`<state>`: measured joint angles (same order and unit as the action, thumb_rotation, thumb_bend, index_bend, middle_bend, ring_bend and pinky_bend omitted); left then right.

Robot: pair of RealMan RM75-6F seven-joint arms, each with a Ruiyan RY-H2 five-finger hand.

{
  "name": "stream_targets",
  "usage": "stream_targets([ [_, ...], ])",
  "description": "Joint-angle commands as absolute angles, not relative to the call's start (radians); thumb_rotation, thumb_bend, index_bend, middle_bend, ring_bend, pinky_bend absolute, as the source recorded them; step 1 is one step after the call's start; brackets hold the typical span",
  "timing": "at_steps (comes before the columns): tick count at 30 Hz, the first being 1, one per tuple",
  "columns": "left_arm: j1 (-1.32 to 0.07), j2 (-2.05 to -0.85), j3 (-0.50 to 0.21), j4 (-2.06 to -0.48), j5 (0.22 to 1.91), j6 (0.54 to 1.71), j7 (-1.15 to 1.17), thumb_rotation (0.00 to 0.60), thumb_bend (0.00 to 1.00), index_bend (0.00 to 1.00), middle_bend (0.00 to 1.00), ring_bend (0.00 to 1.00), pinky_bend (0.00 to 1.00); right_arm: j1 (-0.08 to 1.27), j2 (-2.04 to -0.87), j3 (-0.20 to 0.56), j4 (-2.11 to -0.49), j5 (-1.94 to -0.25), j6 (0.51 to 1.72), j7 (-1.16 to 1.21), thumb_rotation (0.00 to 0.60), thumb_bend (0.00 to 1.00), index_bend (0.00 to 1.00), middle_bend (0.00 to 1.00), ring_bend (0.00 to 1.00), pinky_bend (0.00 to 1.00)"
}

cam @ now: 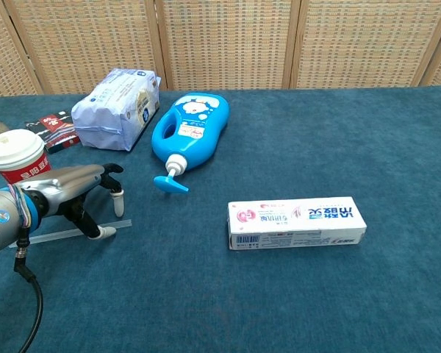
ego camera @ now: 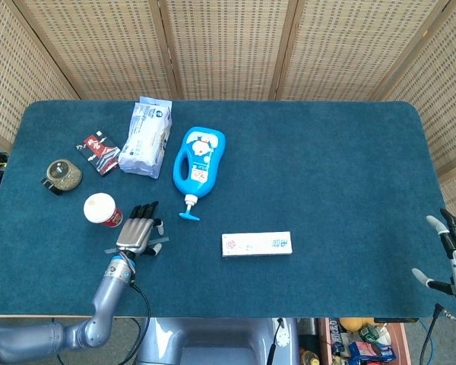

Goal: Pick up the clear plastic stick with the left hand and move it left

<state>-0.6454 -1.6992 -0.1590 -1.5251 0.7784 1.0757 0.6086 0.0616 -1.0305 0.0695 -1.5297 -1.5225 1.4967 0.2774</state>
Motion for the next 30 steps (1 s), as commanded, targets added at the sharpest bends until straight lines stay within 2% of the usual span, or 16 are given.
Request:
stream_targets([
  [1,-0.647,-1.705,-0.158,-1.518,0.779,1.076,0.604,0.6,0.32,0.49,0.0,0.0,0.0,0.063,-1.031,0.069,-1.528,-1.521,1.494,0.279,0.6,0.0,0.0,0.0,0.0,0.0],
  [11,-0.652,-1.717,-0.153,-1.499,0.779,1.069,0.596,0.6,0.33,0.51,0.0,0.0,0.0,0.064,-1.031,0.071,-1.524,-1.517,1.49,0.287,0.6,0.0,0.0,0.0,0.0,0.0],
  [21,-0.653,-1.722,-0.145,-1.493,0.779,1.073,0.597,0.6,0.39,0.54,0.0,0.0,0.0,0.065,-1.031,0.07,-1.523,-1.517,1.49,0.289,0.6,0.0,0.0,0.0,0.0,0.0],
  [30,-0.648,-1.716,-0.146,-1.505,0.793,1.076,0.576,0.6,0.39,0.56,0.0,0.0,0.0,0.064,-1.031,0.07,-1.523,-1.518,1.491,0.291,0.6,0.0,0.0,0.0,0.0,0.0],
])
